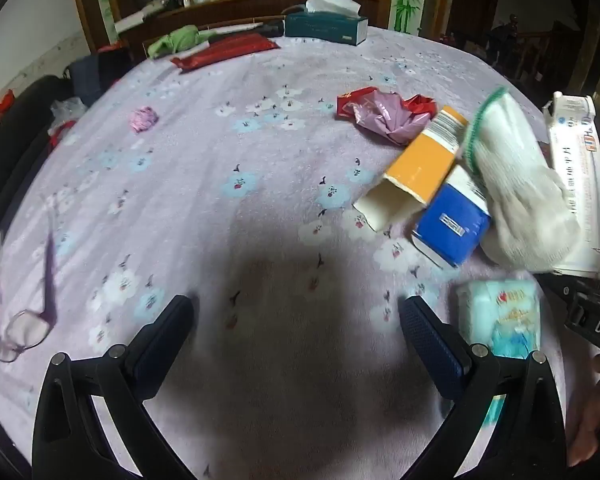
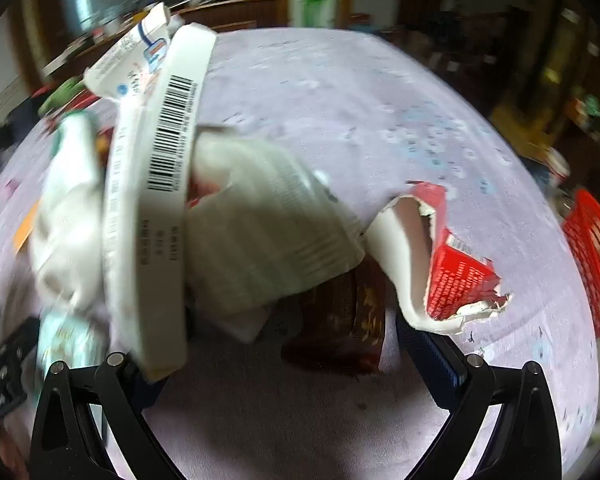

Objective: Collect trash

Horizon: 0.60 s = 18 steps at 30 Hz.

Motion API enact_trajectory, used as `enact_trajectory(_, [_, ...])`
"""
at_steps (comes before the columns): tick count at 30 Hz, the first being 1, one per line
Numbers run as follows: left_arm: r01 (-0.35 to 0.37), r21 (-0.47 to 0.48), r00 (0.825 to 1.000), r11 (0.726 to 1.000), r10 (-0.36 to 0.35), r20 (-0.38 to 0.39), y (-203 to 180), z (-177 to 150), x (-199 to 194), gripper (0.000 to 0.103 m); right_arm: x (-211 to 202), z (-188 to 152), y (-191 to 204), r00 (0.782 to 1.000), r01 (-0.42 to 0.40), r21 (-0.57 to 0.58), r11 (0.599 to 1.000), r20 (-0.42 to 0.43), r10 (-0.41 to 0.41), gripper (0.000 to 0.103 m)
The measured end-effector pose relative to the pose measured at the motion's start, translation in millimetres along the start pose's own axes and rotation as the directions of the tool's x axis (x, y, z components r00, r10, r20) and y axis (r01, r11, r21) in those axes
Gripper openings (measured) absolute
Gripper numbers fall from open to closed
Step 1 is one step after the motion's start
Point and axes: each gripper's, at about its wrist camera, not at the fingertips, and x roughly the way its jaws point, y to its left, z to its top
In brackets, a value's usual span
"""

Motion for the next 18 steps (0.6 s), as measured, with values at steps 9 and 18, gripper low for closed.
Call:
enact_trajectory(9, [-0.004, 0.031, 0.950, 1.000, -0.006, 0.313, -25, -48, -87, 0.103, -90, -53, -31, 0.984, -0.114, -0.042, 0.993, 0.133, 0.119, 0.103])
enact_trajectory(18, [0.025, -0.049, 0.870, 0.998, 0.003, 0.493, -60, -98, -149, 0.103, -160, -106, -55, 0.919, -0.065, -0.033, 0.997, 0.386, 0.073, 0.103])
